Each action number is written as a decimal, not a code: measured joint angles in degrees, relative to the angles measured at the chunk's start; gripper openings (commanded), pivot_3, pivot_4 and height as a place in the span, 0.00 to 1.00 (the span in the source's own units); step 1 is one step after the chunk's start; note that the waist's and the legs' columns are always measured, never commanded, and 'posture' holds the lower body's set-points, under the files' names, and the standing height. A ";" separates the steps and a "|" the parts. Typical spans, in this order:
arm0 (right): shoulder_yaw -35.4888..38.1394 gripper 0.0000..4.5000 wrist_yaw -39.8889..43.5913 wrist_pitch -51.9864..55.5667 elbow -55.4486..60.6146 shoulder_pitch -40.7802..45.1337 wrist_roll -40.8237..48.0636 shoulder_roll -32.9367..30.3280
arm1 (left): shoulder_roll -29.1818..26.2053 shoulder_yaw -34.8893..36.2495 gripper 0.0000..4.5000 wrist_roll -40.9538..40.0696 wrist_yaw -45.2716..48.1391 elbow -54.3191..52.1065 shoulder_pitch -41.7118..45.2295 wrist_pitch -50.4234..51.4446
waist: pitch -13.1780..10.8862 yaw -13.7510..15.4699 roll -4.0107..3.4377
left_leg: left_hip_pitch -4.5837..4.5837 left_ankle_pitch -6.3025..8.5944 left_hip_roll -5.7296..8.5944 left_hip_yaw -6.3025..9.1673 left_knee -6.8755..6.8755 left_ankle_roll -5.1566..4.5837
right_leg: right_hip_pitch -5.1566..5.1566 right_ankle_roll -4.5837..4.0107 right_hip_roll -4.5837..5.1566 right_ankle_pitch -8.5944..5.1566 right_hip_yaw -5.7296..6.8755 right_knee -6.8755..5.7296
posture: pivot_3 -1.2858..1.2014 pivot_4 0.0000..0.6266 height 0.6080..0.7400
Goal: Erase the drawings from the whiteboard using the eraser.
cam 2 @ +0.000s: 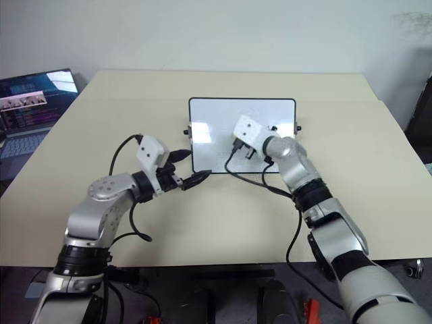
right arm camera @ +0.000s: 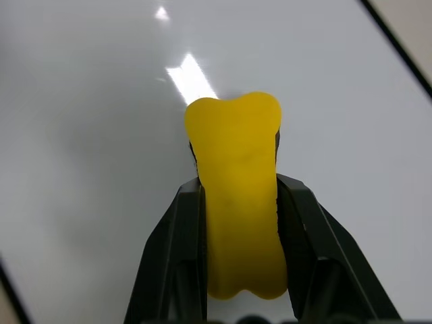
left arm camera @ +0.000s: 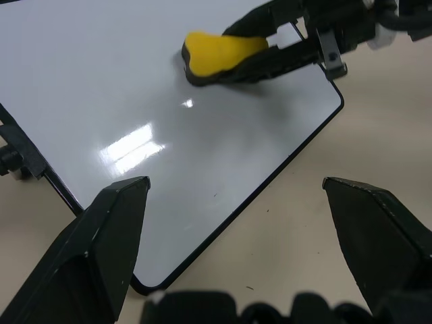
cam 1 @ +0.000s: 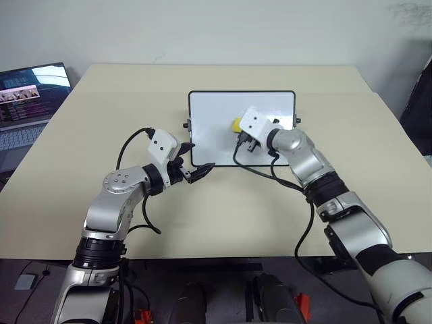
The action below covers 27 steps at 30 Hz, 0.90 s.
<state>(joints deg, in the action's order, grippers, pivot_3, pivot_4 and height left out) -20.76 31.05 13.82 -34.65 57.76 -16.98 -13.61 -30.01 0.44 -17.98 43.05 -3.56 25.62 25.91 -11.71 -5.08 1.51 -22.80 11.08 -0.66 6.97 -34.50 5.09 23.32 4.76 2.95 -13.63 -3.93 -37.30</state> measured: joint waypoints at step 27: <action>3.57 0.23 2.77 1.50 10.89 -4.16 3.56 -4.37 | -0.16 0.56 1.00 -0.19 0.11 -0.31 -0.16 1.25 | -0.07 0.35 -0.05 | -0.22 0.00 -0.01 0.02 0.46 0.02 | 0.22 -0.18 0.03 0.14 0.07 0.32 | 0.52 0.24 1.00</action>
<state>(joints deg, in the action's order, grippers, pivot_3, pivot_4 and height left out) -17.19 33.83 15.32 -23.76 53.59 -13.42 -17.98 -30.17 1.01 -18.17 43.16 -3.87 25.46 27.16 -11.78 -4.73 1.46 -23.02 11.08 -0.66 6.99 -34.04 5.11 23.54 4.58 2.97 -13.49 -3.87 -36.97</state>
